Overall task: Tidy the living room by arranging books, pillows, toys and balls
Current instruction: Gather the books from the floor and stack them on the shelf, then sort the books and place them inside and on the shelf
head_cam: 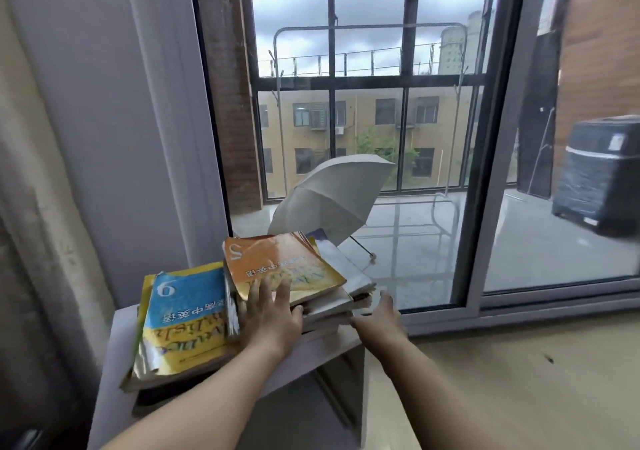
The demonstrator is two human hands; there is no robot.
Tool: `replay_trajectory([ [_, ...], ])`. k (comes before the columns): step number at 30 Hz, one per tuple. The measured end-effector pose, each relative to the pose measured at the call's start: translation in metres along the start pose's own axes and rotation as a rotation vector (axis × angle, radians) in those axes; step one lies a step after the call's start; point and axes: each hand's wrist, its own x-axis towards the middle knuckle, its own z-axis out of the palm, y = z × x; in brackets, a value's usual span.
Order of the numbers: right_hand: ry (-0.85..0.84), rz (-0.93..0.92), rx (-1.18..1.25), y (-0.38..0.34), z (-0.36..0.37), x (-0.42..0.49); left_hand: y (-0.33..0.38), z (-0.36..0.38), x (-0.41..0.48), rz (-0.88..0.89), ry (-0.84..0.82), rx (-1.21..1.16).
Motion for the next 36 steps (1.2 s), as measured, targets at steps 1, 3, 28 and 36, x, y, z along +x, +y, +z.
replay_trajectory([
  [1, 0.0, 0.001, 0.033, 0.002, -0.007, -0.003, 0.009, 0.001, -0.004, 0.03, 0.014, -0.014],
  [3, 0.013, -0.012, 0.089, 0.015, -0.021, -0.008, 0.031, 0.008, -0.013, 0.097, 0.084, 0.013],
  [28, 0.039, 0.336, -0.009, 0.149, -0.096, 0.155, 0.182, 0.238, 0.054, -0.142, -0.563, -0.527],
  [36, -0.265, 0.118, -0.037, 0.116, 0.005, 0.095, 0.07, 0.176, -0.013, -0.426, -0.334, -0.682],
])
